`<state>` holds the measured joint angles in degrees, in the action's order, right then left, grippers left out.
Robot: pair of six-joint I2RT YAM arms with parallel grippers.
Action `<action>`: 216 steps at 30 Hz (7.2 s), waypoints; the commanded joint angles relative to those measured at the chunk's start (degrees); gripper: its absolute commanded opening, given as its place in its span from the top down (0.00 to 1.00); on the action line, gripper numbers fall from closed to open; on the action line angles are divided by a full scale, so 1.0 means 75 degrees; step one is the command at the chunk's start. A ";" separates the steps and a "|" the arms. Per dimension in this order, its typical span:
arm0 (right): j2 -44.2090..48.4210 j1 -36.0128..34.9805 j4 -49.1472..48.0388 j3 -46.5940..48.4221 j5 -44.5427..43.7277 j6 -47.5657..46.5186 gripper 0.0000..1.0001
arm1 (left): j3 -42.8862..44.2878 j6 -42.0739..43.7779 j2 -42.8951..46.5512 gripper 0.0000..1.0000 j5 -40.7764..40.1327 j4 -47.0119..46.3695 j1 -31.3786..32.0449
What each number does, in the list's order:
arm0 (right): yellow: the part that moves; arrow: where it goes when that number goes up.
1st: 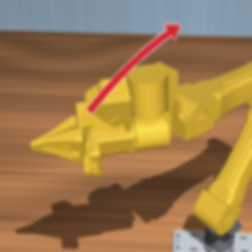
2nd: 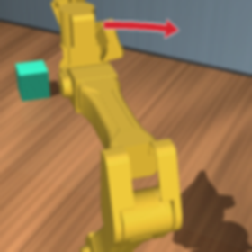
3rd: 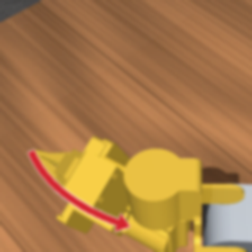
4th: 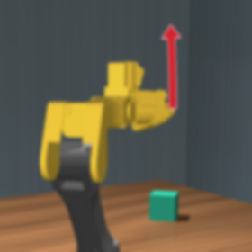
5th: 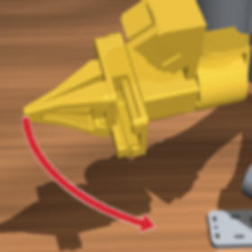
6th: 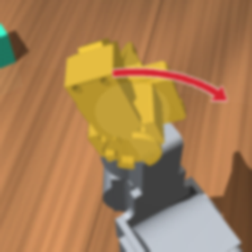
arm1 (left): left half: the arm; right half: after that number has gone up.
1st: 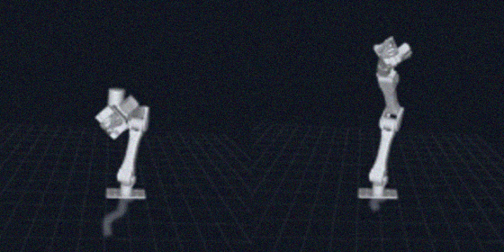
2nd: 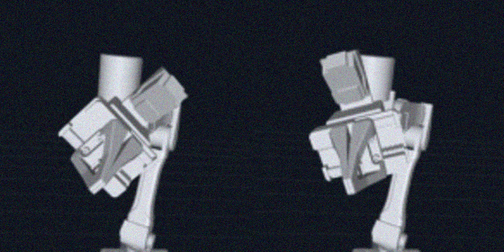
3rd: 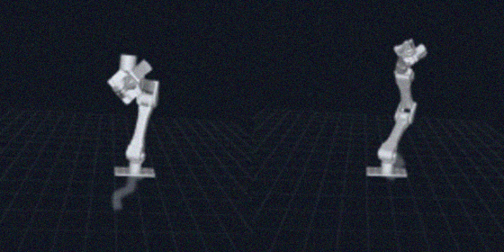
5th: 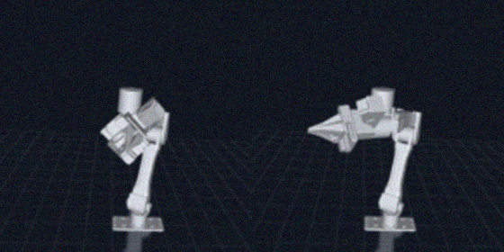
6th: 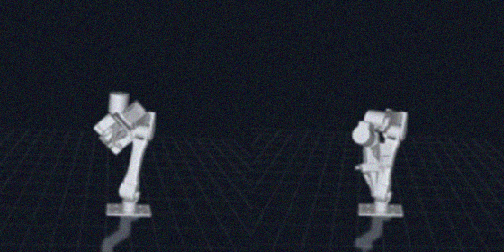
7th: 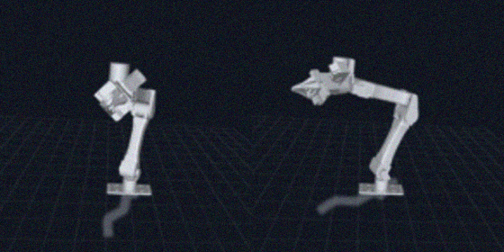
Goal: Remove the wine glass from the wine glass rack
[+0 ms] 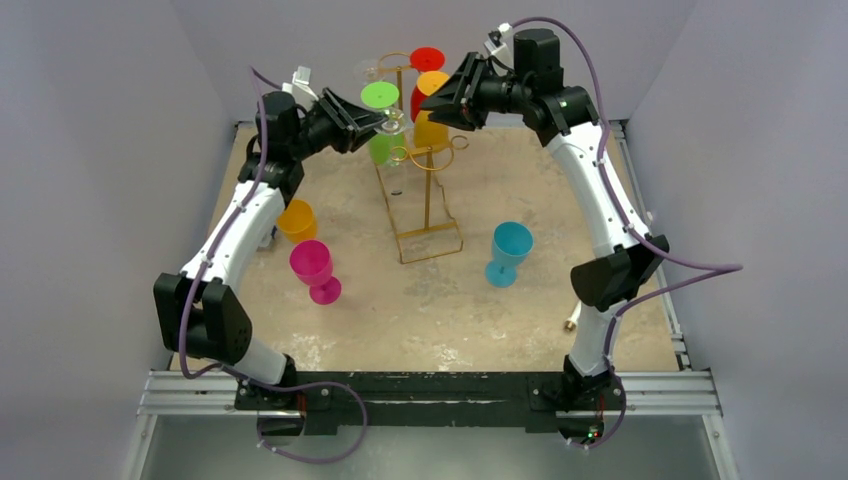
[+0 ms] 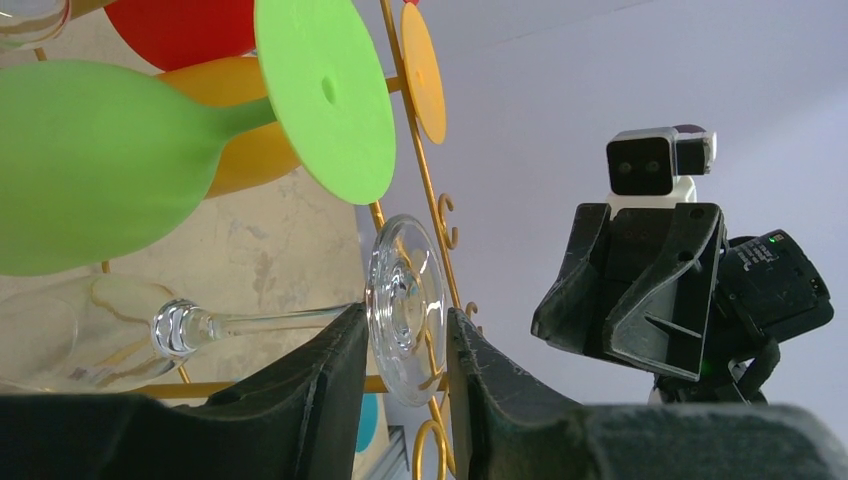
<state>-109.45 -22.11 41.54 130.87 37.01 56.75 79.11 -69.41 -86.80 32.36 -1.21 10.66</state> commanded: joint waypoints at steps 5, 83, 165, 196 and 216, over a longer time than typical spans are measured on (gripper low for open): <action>0.0353 -0.0016 -0.0348 -0.0080 0.0098 0.0046 0.63 | 0.0374 0.0119 -0.0024 0.72 0.0057 -0.0265 0.0032; 0.0682 -0.0007 -0.0394 -0.0645 0.0094 0.0047 0.65 | 0.0145 -0.2162 0.0568 1.00 -0.0667 0.0715 -0.0152; 0.0985 -0.0007 -0.0177 -0.0716 0.0233 0.0029 0.57 | -0.0587 -0.1393 0.2168 1.00 -0.0565 0.0880 -0.0642; 0.0837 -0.0017 0.1245 0.0197 0.0781 0.0452 0.49 | -0.0571 0.0251 0.3844 1.00 0.0654 0.1654 -0.0928; 0.0777 -0.0680 0.0666 -0.0117 0.1130 0.1219 0.40 | 0.0149 0.1858 0.4250 1.00 0.1537 0.2334 -0.0915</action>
<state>-104.09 -25.12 48.45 128.40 43.68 63.68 76.18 -60.69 -56.51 41.80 18.63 4.14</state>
